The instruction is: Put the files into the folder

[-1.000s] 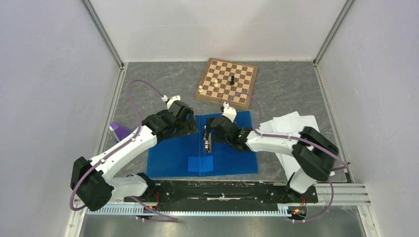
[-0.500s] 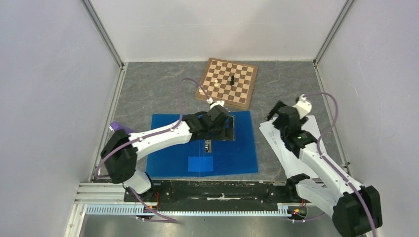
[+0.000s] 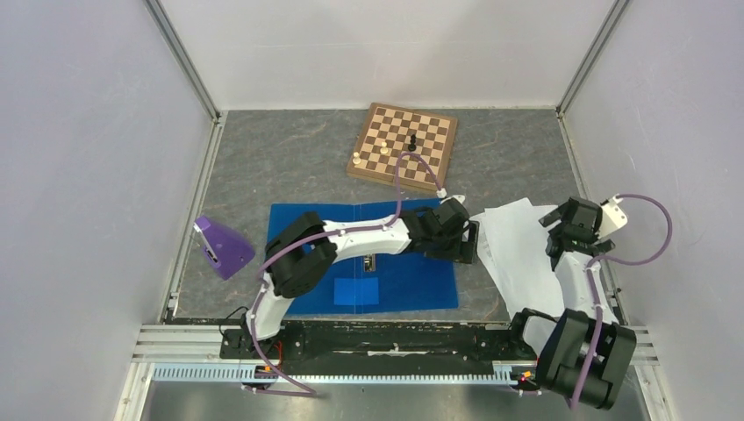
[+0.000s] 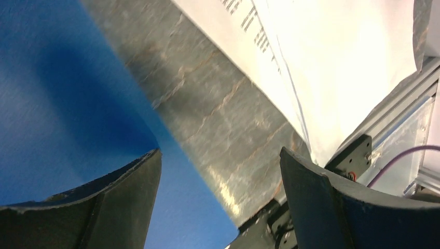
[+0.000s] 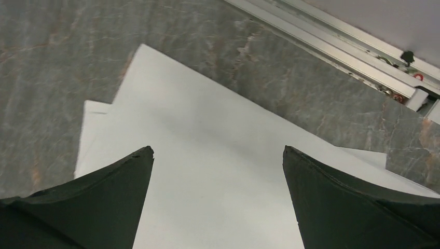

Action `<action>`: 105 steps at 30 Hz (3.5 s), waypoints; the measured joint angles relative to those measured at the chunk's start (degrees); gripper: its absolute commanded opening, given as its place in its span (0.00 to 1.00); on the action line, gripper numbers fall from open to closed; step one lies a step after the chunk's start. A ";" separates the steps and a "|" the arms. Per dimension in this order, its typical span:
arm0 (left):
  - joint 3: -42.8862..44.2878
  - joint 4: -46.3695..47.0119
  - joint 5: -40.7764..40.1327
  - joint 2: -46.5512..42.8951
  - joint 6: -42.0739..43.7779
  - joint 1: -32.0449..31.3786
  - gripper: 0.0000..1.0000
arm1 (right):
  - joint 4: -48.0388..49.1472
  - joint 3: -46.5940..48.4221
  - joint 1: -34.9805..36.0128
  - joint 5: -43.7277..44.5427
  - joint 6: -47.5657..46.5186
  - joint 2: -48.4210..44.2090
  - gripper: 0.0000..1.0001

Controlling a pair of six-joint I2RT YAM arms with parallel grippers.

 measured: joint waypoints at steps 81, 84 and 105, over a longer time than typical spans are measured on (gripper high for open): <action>23.12 -8.55 -2.69 17.29 1.16 1.60 0.91 | 15.87 -16.55 -7.74 -17.29 5.99 -3.17 0.98; 26.36 -10.08 -3.28 19.12 2.05 2.58 0.91 | 13.51 -16.63 -7.21 -19.34 6.29 -5.35 0.98; 36.30 -21.99 -7.02 22.12 8.50 4.42 0.92 | 3.28 -13.40 -6.19 -21.75 3.48 -6.64 0.98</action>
